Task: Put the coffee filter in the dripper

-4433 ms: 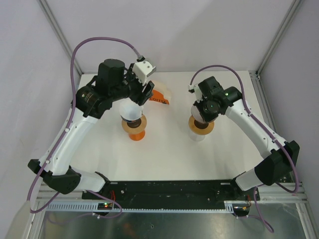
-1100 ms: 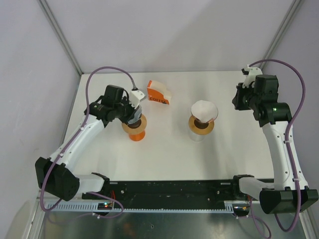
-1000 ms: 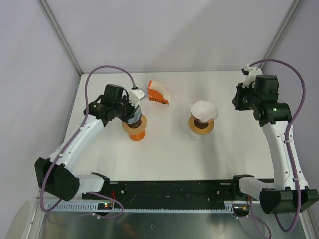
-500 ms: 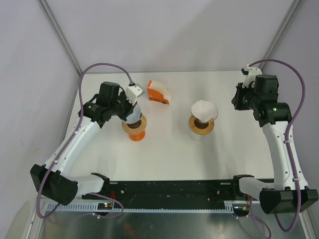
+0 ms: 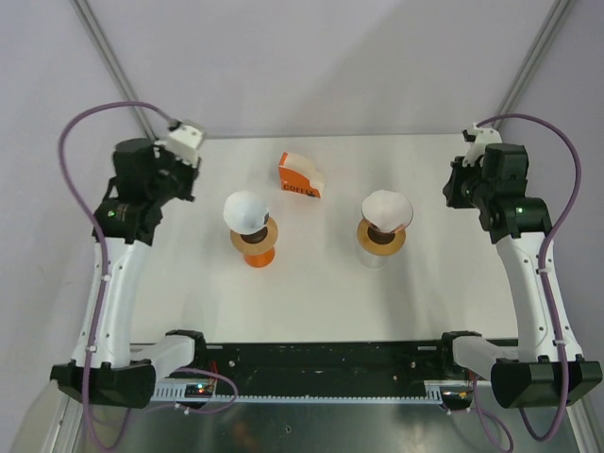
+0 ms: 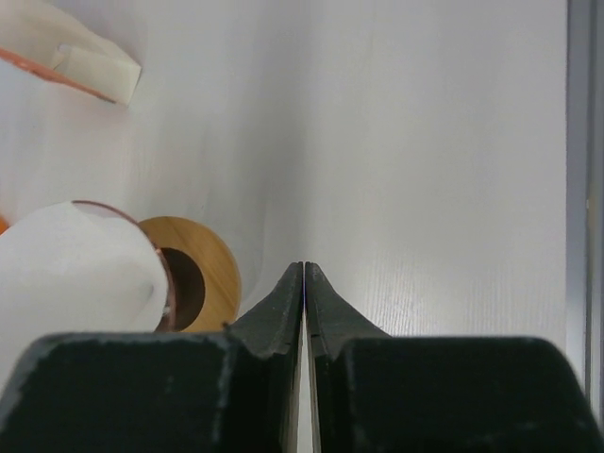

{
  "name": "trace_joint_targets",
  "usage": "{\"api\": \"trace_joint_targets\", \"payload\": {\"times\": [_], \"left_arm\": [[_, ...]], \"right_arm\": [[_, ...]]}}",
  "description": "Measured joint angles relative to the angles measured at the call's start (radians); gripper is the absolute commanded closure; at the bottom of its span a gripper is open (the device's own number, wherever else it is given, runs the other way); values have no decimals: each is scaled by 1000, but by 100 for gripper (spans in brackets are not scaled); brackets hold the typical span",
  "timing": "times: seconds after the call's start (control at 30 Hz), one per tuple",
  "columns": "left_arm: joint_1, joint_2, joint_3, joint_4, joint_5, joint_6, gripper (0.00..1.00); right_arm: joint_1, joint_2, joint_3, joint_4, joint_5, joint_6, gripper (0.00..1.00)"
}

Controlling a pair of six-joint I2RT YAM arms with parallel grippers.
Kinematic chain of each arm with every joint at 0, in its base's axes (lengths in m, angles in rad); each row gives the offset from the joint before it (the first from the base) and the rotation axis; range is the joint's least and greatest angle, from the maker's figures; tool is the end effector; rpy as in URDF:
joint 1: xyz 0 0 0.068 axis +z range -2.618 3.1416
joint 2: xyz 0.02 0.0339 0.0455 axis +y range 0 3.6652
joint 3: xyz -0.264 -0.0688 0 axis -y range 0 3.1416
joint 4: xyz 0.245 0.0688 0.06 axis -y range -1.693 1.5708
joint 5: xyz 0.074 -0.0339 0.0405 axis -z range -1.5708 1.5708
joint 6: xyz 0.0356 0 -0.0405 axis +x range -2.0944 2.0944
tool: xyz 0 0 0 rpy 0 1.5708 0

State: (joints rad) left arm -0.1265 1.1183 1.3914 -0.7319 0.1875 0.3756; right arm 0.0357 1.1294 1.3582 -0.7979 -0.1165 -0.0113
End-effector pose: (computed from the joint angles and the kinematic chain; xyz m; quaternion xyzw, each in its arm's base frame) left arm 0.2194 -0.0346 0.4265 0.2579 0.8069 -0.0136 0.5313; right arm 0.2241 0.0121 0.4073 -0.0485 0.8748 0.0569 0.4787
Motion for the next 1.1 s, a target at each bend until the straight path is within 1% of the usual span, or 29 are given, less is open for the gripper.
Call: {"api": "trace_joint_targets", "payload": {"times": [0.1, 0.13, 0.17, 0.2, 0.27, 0.33, 0.43, 0.47, 0.5, 0.6, 0.67, 0.77, 0.97, 1.1], "left_arm": [[136, -21, -10, 58, 35, -25, 99], [163, -29, -28, 84, 40, -34, 98], [175, -39, -59, 114, 45, -41, 95], [215, -54, -105, 151, 48, -50, 91], [254, -82, -210, 210, 53, -66, 77], [287, -105, -314, 259, 56, -84, 61], [331, -116, -433, 325, 61, -107, 43], [343, -118, -470, 354, 61, -116, 35], [352, -119, -499, 376, 60, -124, 29], [377, -120, -611, 488, 48, -159, 11], [385, -121, -684, 565, 31, -183, 5], [387, -121, -789, 690, -3, -222, 1], [388, -119, -976, 983, -112, -351, 0], [389, -97, -1053, 1120, -106, -406, 0]], "right_arm": [[-13, -29, -61, 59, 46, 24, 91], [-16, -44, -90, 79, 64, 35, 90], [-20, -57, -118, 98, 80, 42, 89], [-29, -80, -168, 137, 101, 53, 88], [-45, -116, -240, 182, 132, 69, 85], [-61, -152, -320, 230, 166, 85, 77], [-80, -200, -431, 311, 208, 94, 58], [-86, -213, -468, 341, 219, 94, 53], [-89, -224, -497, 366, 225, 97, 49], [-99, -250, -589, 444, 241, 102, 44], [-102, -264, -641, 497, 245, 107, 42], [-103, -288, -706, 563, 249, 113, 41], [-104, -326, -817, 711, 247, 121, 41], [-104, -338, -896, 813, 235, 135, 41]]}}
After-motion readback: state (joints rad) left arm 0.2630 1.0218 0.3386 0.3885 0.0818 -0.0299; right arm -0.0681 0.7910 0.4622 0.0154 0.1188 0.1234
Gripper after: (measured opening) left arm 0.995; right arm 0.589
